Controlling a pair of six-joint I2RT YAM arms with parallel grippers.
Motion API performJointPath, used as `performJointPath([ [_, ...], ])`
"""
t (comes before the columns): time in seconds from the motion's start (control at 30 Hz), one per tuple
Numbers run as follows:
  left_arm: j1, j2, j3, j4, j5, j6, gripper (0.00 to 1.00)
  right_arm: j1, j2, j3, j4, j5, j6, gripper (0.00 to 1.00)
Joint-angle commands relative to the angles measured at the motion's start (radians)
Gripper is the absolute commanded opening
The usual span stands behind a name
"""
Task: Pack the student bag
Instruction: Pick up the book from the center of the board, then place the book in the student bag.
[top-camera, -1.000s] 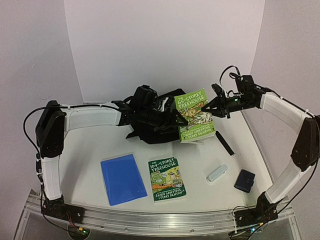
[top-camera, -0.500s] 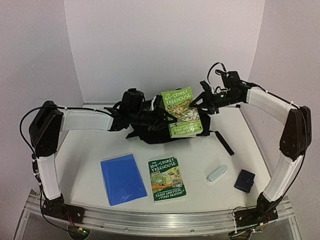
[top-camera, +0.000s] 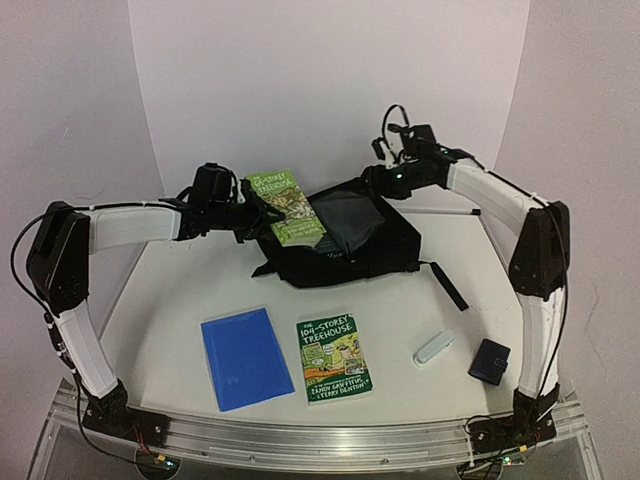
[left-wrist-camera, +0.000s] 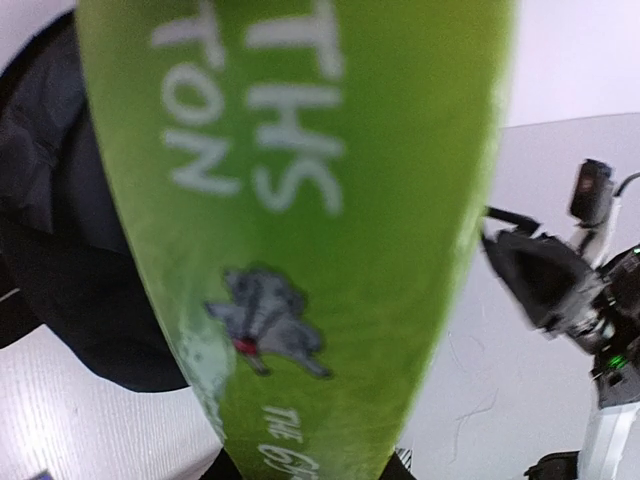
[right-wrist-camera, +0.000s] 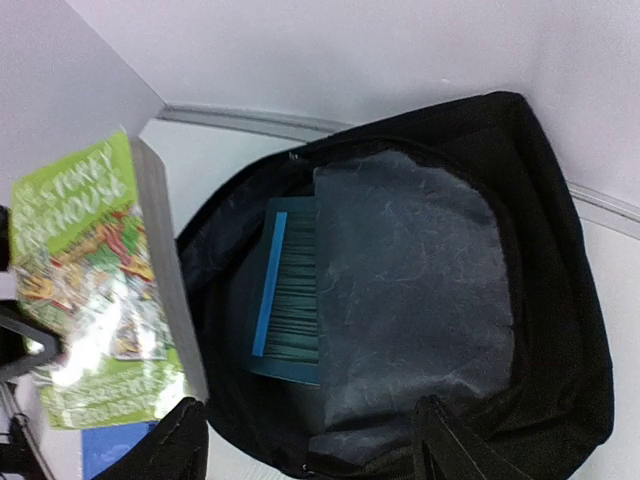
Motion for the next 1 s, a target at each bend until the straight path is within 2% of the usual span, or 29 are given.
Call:
performJointPath([
  [0.0,0.03,-0.123,0.018,0.041,-0.028,0.023,0.0,0.114,0.119,0.109,-0.036,0.214,-0.128,0.68],
  [0.33,0.09,-0.131,0.018,0.037,0.002,0.022,0.0,0.201,0.362,0.283,-0.015,0.466,-0.274,0.69],
  [0.47,0.093,-0.131,0.017,0.034,0.005,0.025,0.0,0.201,0.428,0.307,0.011,0.55,-0.301,0.65],
  [0.63,0.096,-0.129,0.019,0.028,0.009,0.031,0.0,0.202,0.497,0.354,0.011,0.583,-0.335,0.57],
  [0.7,0.099,-0.123,0.024,0.029,0.019,0.03,0.0,0.203,0.513,0.363,0.006,0.587,-0.347,0.48],
  [0.83,0.1,-0.099,0.031,0.051,0.062,0.021,0.0,0.201,0.496,0.373,-0.02,0.587,-0.35,0.03],
  [0.87,0.1,-0.09,0.031,0.061,0.08,0.015,0.0,0.201,0.478,0.369,-0.021,0.577,-0.345,0.0],
  [0.97,0.099,-0.062,0.018,0.107,0.122,-0.011,0.0,0.197,0.398,0.355,-0.022,0.519,-0.312,0.0],
])
